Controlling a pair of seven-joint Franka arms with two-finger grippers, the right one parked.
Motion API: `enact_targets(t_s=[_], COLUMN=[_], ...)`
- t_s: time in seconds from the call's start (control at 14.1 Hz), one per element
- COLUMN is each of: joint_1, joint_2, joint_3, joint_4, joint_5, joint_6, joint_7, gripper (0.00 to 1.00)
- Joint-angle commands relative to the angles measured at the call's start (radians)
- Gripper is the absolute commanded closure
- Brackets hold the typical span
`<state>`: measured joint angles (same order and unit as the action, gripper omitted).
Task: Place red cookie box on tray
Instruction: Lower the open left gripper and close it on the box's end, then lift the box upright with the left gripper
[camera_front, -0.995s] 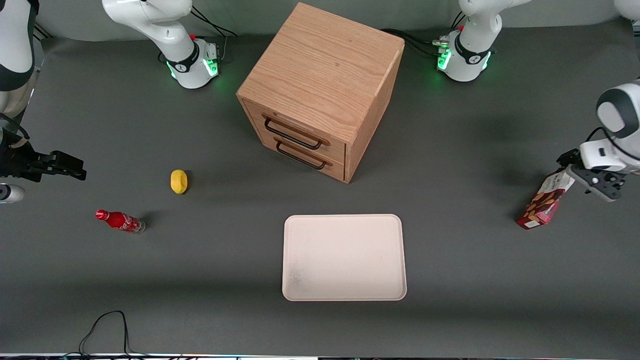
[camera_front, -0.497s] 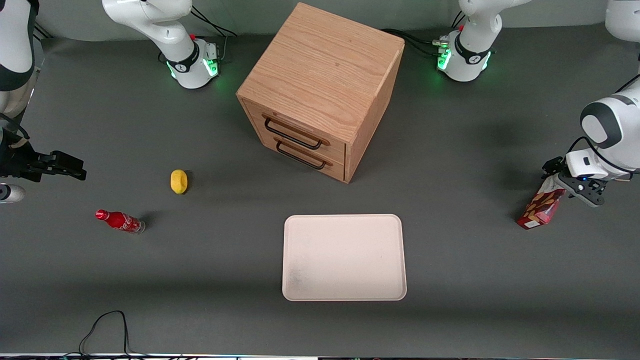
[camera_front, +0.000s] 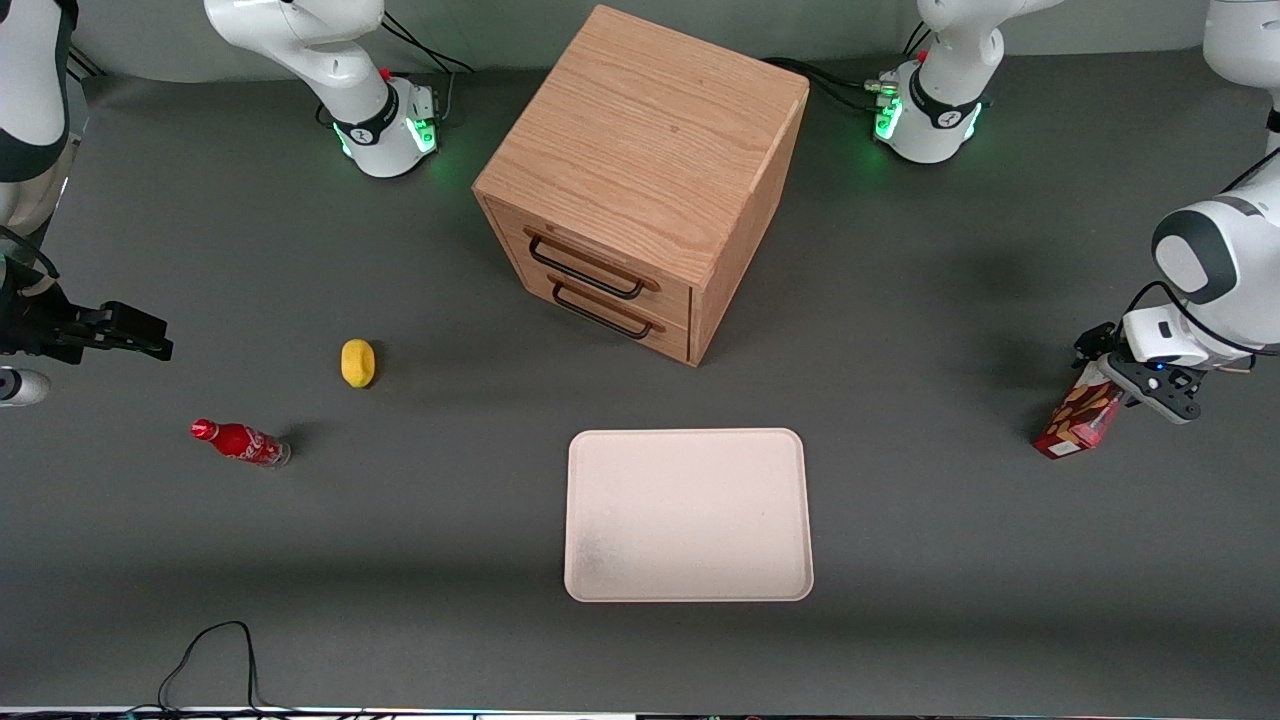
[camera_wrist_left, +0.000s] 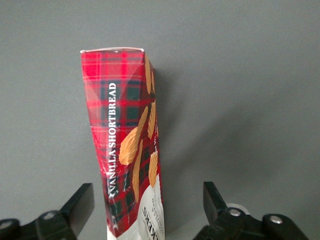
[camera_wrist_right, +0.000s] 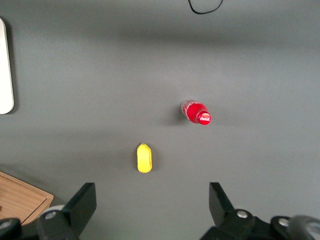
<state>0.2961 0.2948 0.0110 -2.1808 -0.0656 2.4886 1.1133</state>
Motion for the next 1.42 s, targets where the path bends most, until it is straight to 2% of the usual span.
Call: enact_targets(t_s=[0.0,0.07,0.21,0.36,0.57,0.78,1.21,1.35], joint_1=[-0.002,0.0,-0.003,-0.003,-0.002,0.006,0.012,0.014], joint_2=[0.007,0.014,0.023,0.03,0.027,0.0,-0.117,-0.167], joint_3=[0.006,0.006,0.006,0.006,0.006,0.006,0.021,0.026], joint_4=[0.013,0.018,0.022,0.022,0.03,0.074,0.326,0.407], joint_5=[-0.023,-0.023,-0.023,-0.025,-0.025,-0.025,-0.007,0.038], joint_6=[-0.007,-0.005,0.001,0.012,-0.003,-0.083,-0.537,-0.652], joint_7=[0.023,0.02,0.013,0.002,-0.012,-0.009,-0.03,-0.071], gripper=[0.29,0.39,0.49,0.74,1.0,1.0,1.0,1.0])
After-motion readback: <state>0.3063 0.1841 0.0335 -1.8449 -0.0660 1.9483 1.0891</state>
